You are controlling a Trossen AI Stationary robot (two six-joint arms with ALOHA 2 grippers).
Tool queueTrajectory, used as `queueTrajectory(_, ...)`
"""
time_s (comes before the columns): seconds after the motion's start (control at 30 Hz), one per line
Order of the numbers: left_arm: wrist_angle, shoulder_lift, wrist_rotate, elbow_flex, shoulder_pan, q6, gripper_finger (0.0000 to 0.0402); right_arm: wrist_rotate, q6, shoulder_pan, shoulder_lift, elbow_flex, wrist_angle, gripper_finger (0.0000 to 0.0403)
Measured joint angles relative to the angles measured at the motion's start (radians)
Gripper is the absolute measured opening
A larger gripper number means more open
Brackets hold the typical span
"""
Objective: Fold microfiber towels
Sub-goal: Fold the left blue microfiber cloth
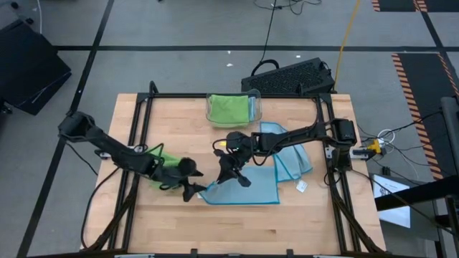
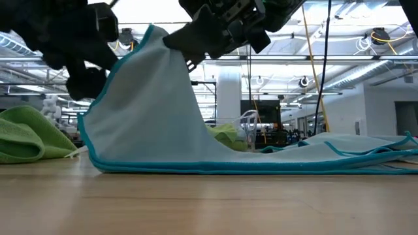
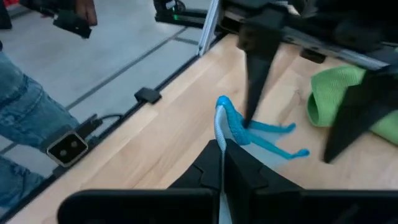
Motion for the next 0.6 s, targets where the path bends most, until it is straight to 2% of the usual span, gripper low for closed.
queueTrajectory(0.13, 0.005, 0.057, 0.138, 0.0, 0.04, 0.05, 0.0324, 0.0, -0.035, 0.0, -0.011, -0.001, -0.021, 0.0001)
queueTrajectory(0.23, 0.0, 0.079, 0.19, 0.0, 0.057, 0.047, 0.0307, 0.0, -0.056, 0.0, -0.019, -0.001, -0.047, 0.0002)
queueTrajectory(0.6, -0.033, 0.091, 0.22, -0.001, 0.062, 0.095, 0.0216, 0.0, -0.062, -0.001, -0.02, -0.001, -0.055, 0.0003)
